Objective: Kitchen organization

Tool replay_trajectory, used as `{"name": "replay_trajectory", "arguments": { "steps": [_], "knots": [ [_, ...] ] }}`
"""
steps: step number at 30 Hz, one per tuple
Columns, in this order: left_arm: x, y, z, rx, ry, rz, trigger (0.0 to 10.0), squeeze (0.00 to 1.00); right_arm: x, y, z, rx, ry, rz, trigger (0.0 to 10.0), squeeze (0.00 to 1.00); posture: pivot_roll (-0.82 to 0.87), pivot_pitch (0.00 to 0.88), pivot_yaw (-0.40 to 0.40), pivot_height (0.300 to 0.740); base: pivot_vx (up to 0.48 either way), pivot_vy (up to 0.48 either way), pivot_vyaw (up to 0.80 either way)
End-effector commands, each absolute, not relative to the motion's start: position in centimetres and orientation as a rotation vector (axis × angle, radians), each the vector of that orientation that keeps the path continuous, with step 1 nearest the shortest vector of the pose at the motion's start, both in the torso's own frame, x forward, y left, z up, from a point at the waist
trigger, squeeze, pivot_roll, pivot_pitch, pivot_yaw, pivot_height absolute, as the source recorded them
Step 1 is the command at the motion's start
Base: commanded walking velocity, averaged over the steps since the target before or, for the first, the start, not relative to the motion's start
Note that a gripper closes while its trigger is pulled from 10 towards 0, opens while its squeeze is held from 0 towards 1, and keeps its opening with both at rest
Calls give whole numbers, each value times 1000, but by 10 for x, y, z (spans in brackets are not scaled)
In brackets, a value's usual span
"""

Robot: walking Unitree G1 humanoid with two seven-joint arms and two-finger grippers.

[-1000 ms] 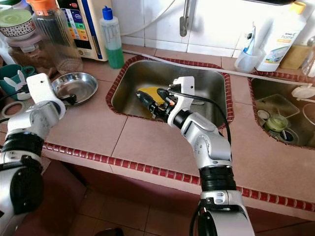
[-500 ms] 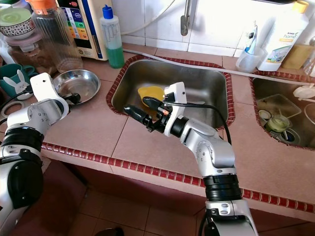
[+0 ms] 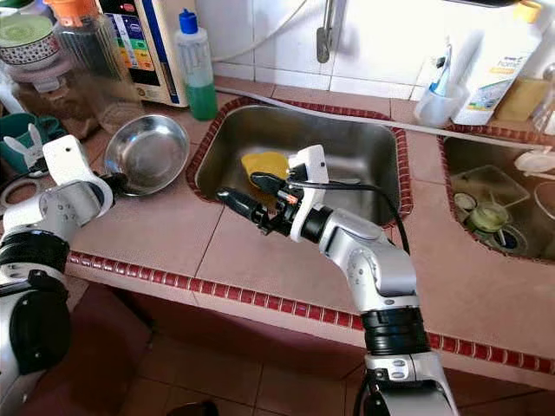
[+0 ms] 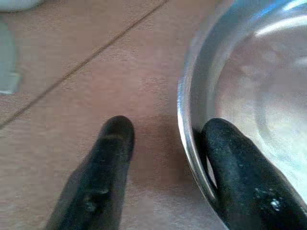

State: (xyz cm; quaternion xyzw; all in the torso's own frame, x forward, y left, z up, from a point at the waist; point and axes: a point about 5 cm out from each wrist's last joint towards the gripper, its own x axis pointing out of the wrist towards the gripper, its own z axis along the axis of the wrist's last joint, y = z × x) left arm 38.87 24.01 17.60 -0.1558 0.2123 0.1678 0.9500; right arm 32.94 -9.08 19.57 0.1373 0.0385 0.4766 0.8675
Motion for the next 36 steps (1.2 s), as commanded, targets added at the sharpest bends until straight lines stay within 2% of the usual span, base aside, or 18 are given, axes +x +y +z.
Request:
{"name": "replay_trajectory", "arguments": {
  "steps": [1, 15, 22, 29, 36],
  "knots": [
    [380, 254, 165, -316, 477, 402, 0, 0, 327, -89, 197, 279, 73, 1011, 10000, 0, 83, 129, 46, 740, 0, 0, 0],
    [374, 264, 171, -257, 443, 437, 0, 0, 330, -91, 197, 276, 75, 1000, 10000, 0, 88, 122, 45, 740, 0, 0, 0],
    [375, 253, 176, -166, 381, 394, 0, 0, 329, -90, 196, 275, 78, 1006, 10000, 0, 87, 118, 44, 740, 0, 0, 0],
    [375, 244, 176, -144, 355, 375, 0, 0, 329, -90, 196, 276, 76, 1003, 10000, 0, 82, 118, 45, 740, 0, 0, 0],
    [376, 248, 195, -104, 250, 399, 0, 0, 329, -90, 196, 279, 78, 999, 10000, 0, 88, 120, 39, 740, 0, 0, 0]
  ]
}}
